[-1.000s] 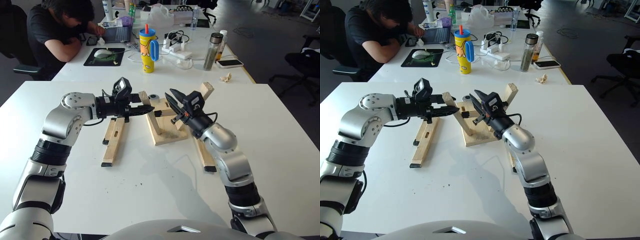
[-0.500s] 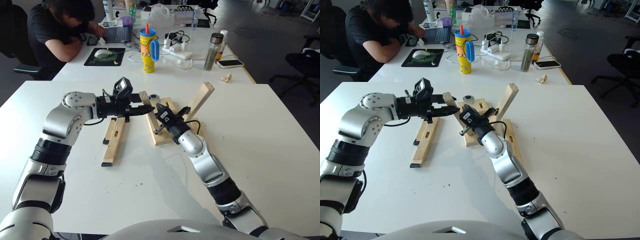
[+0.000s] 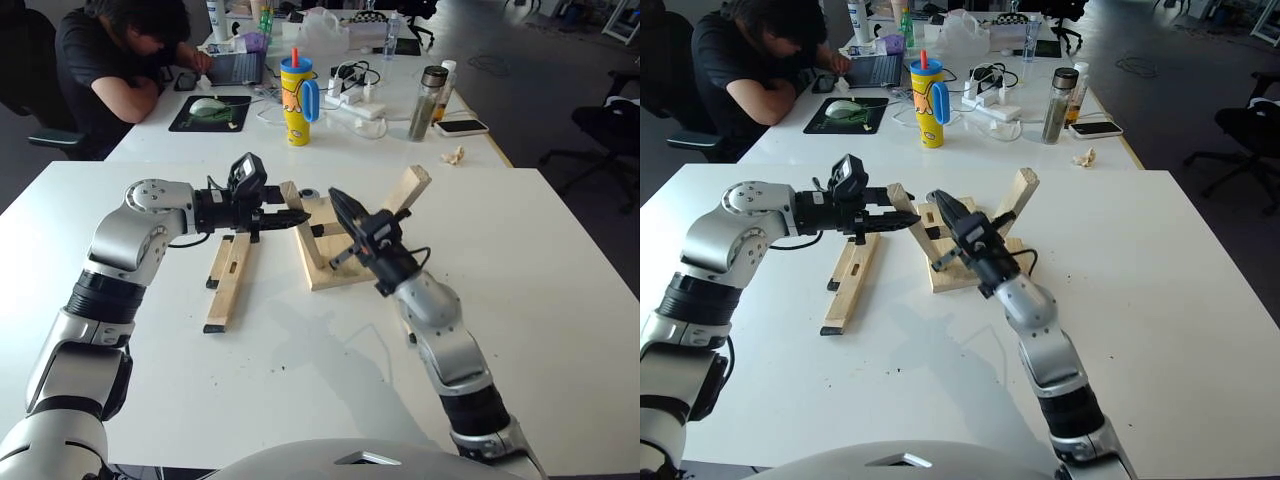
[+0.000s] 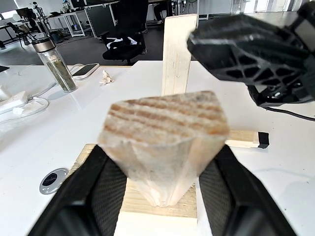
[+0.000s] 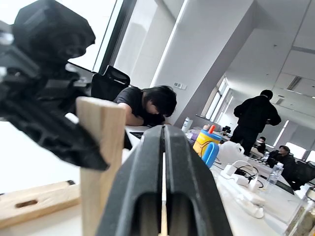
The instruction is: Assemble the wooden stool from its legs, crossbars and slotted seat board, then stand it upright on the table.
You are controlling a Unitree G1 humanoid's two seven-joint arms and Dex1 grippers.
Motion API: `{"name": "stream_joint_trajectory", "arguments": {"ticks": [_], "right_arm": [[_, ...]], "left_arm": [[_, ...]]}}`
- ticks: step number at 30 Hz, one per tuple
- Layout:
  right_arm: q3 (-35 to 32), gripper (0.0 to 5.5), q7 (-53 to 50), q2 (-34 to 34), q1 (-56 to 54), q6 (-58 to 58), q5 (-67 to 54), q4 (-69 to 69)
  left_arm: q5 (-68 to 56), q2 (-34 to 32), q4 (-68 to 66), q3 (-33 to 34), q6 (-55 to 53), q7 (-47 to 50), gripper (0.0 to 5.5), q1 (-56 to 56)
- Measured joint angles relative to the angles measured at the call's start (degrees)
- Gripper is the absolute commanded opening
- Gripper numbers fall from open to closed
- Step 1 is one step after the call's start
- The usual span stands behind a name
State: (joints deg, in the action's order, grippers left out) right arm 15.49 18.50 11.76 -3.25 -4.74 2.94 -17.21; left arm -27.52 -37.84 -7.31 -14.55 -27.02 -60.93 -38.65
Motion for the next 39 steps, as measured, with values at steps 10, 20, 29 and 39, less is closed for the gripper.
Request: {"name": "stream_joint_trajectory", "arguments": {"ticks": [10,20,29,39], "right_arm": [[0.09,0.00,-2.46,-3.74,-0.38,7.92,1.27,19.46],[4.33,0.00,-3.49,-5.89,-7.00,24.93,7.95,22.76],[5.13,0.00,-3.01,-5.87,-7.39,27.71,7.88,21.60],[4.70,0.00,-2.03,-6.04,-8.49,27.83,6.68,22.58]], "left_arm": [[3.53,-0.69,-10.87,-2.36,2.89,-8.12,2.00,-7.96],[2.74,2.87,-7.44,3.28,6.98,-2.87,2.00,-0.48],[1.45,4.42,-0.62,9.05,6.17,1.90,2.00,7.10],[3.21,1.54,-3.23,11.13,4.03,0.28,3.25,9.62]]}}
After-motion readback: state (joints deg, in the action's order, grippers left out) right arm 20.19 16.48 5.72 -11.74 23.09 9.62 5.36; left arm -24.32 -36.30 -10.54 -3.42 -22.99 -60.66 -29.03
